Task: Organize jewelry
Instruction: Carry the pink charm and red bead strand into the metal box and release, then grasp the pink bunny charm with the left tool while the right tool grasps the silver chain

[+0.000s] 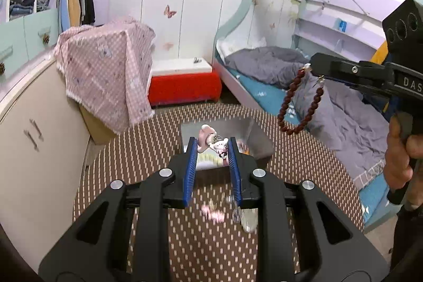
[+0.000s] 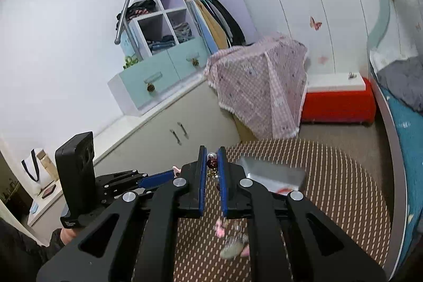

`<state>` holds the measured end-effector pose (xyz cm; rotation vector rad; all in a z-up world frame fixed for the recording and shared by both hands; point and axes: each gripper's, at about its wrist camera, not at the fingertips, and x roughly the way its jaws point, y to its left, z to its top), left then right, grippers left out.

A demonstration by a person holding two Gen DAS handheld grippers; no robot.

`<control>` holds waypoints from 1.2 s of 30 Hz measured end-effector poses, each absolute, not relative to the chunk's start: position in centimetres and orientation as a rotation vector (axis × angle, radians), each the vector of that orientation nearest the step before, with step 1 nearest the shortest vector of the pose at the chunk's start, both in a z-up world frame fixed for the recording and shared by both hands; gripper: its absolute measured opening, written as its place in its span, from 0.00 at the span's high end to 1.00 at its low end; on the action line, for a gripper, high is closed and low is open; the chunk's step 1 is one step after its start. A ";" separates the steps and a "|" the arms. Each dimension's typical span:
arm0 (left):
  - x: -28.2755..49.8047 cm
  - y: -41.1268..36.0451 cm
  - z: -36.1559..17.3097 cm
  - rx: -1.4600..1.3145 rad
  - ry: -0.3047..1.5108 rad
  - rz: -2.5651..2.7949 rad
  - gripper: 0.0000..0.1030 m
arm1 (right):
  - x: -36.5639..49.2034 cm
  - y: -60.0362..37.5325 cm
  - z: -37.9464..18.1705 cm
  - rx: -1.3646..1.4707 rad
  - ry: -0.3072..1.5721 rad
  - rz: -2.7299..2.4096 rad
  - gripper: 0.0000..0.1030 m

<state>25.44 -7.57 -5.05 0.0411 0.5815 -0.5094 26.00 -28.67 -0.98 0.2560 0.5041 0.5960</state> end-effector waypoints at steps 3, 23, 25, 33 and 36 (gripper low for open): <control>27.1 -8.4 -4.3 0.043 0.578 -0.519 0.77 | 28.0 -28.6 -1.1 0.251 0.519 0.568 0.93; 28.4 -6.7 -5.4 0.004 0.559 -0.299 0.06 | 29.2 -32.3 -5.5 0.326 0.578 0.261 0.08; 28.3 -6.3 -5.2 -0.002 0.558 -0.285 0.06 | 29.2 -32.3 -5.4 0.314 0.577 0.250 0.08; 26.5 -4.9 -4.2 -0.035 0.530 -0.261 0.06 | 27.2 -30.9 -4.5 0.232 0.553 0.190 0.08; 25.9 -4.5 -4.0 -0.046 0.523 -0.257 0.06 | 26.6 -30.8 -4.7 0.209 0.554 0.173 0.08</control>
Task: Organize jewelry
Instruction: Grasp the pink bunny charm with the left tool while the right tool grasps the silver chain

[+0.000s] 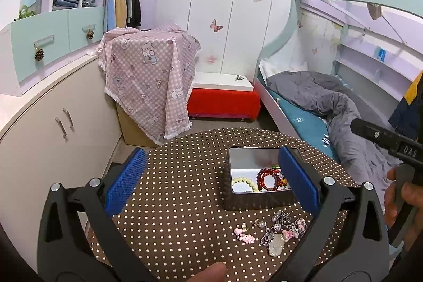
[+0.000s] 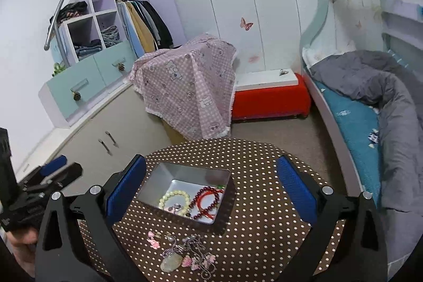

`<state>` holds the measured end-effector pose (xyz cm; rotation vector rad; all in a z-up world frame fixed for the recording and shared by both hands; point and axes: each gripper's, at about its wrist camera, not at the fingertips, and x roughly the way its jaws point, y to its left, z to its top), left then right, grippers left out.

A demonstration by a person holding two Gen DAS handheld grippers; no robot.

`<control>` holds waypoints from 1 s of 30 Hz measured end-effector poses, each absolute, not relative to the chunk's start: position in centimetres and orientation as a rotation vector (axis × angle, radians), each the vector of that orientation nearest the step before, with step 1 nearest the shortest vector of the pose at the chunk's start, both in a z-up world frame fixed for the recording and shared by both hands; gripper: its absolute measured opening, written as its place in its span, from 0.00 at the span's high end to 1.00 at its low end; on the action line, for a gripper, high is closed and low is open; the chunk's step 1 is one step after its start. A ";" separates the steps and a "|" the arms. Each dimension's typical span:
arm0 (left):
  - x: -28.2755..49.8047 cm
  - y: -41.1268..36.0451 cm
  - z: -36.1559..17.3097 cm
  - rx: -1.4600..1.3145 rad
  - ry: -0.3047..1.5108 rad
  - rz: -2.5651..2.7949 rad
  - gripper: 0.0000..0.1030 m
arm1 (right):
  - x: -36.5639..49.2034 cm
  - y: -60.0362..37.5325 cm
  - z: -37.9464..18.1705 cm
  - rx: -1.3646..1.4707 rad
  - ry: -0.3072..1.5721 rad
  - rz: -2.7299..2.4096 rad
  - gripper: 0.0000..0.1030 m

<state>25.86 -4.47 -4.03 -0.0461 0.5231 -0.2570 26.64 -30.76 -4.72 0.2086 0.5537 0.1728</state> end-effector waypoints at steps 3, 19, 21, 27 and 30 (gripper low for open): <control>25.2 -4.3 -4.3 -0.041 0.523 -0.249 0.06 | 25.9 -30.6 -5.3 0.192 0.568 0.159 0.08; 23.4 -4.0 -8.4 -0.023 0.606 -0.245 0.06 | 22.5 -29.8 -8.5 0.145 0.632 0.146 0.08; 23.2 -4.5 -9.0 -0.011 0.621 -0.250 0.06 | 22.2 -29.6 -9.2 0.134 0.650 0.143 0.08; 23.5 -6.1 -12.1 0.020 0.700 -0.274 0.06 | 21.6 -29.7 -11.6 0.141 0.713 0.135 0.08; 24.1 -7.1 -13.8 0.044 0.756 -0.278 0.08 | 21.4 -29.9 -12.7 0.152 0.741 0.134 0.08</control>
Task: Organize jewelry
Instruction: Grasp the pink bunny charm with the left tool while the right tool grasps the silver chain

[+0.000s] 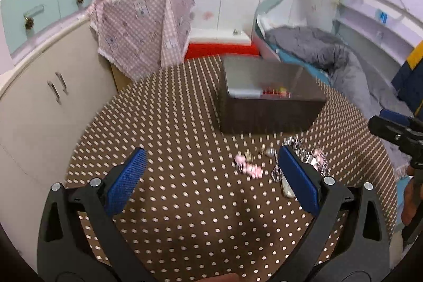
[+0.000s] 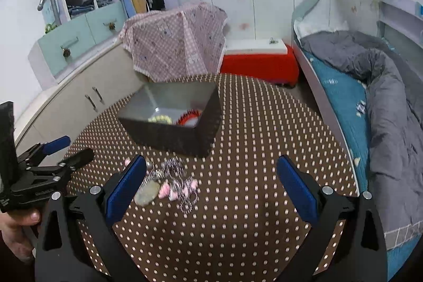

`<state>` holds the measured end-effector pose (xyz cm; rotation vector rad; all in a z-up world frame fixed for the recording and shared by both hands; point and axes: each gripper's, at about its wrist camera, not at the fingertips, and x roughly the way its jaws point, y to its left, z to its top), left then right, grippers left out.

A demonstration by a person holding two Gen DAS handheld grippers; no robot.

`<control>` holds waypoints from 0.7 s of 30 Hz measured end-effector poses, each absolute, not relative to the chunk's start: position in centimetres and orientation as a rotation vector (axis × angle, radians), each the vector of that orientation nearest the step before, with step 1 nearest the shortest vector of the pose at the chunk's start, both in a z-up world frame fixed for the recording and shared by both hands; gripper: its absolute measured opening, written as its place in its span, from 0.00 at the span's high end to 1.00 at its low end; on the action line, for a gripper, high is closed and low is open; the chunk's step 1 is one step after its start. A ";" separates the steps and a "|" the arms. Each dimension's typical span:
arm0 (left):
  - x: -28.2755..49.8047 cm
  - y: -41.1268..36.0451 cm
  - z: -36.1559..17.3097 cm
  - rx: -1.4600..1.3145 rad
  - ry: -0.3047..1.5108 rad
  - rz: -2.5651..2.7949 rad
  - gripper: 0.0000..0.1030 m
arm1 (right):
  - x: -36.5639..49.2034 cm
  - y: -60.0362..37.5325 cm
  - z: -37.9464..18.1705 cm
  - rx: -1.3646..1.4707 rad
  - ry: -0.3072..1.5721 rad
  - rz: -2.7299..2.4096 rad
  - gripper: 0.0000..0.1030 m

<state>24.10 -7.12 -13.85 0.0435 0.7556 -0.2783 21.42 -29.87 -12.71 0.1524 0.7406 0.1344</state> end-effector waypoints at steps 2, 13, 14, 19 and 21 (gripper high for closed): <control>24.7 -7.9 -14.9 0.065 0.787 -0.281 0.11 | 21.4 -29.9 -13.2 0.155 0.754 0.132 0.08; 26.4 -10.0 -17.8 0.066 0.880 -0.386 0.77 | 21.9 -29.8 -15.5 0.132 0.818 0.140 0.08; 26.3 -10.0 -17.7 0.075 0.878 -0.392 0.77 | 22.0 -29.7 -15.8 0.129 0.827 0.145 0.08; 25.7 -9.0 -17.4 0.051 0.870 -0.421 0.83 | 22.1 -28.9 -16.9 0.100 0.863 0.183 0.13; 25.5 -8.4 -17.5 0.044 0.871 -0.421 0.83 | 22.3 -28.4 -17.4 0.082 0.881 0.200 0.20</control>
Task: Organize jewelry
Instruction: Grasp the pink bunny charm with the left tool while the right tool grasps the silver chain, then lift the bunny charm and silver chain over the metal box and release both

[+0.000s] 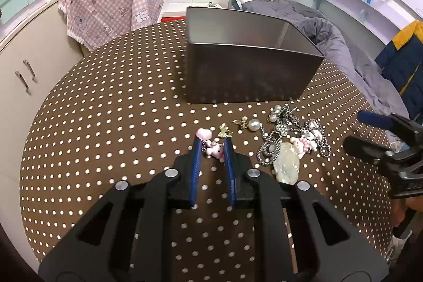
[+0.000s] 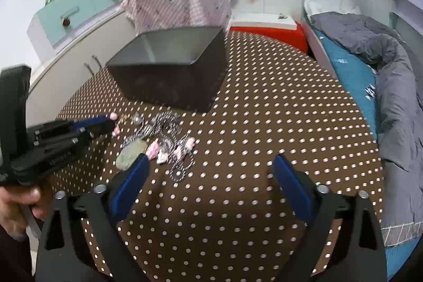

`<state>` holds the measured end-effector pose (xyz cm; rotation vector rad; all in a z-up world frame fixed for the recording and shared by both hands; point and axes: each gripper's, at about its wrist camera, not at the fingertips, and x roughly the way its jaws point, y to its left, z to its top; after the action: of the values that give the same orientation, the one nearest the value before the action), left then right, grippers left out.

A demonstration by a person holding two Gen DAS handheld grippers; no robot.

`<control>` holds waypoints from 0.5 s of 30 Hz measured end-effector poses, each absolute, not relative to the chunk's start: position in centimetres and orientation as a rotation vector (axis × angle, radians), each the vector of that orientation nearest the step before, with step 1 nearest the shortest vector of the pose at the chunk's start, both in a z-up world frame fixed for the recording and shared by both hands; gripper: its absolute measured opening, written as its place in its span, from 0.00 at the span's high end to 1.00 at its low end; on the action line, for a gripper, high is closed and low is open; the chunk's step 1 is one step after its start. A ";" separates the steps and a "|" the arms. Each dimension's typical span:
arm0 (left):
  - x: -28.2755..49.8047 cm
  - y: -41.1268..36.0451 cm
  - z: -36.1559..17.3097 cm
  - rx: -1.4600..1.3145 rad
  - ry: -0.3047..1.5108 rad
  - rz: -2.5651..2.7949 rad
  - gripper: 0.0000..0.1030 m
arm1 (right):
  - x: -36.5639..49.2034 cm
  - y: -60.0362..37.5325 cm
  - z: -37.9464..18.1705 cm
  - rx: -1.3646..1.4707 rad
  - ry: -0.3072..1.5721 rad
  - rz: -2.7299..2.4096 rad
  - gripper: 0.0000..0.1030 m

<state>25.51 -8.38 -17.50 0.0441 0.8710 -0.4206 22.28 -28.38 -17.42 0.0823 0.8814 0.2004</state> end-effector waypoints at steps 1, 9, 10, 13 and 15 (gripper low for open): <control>25.4 -8.1 -17.5 0.041 0.872 -0.421 0.83 | 22.3 -28.0 -17.6 0.074 0.885 0.208 0.22; 25.2 -7.2 -17.6 0.029 0.874 -0.424 0.83 | 22.9 -24.7 -18.8 -0.092 0.887 0.236 0.63; 25.2 -7.3 -17.6 0.028 0.874 -0.424 0.83 | 22.8 -24.6 -18.8 -0.097 0.885 0.251 0.73; 25.1 -7.0 -17.6 0.018 0.874 -0.428 0.83 | 22.4 -24.2 -18.7 -0.120 0.887 0.274 0.87; 25.0 -6.8 -17.5 0.013 0.873 -0.431 0.84 | 22.0 -24.8 -18.3 -0.070 0.884 0.301 0.87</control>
<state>24.98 -6.83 -17.52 0.0126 0.8733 -0.4307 22.00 -24.80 -18.34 -0.0702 0.8843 0.3013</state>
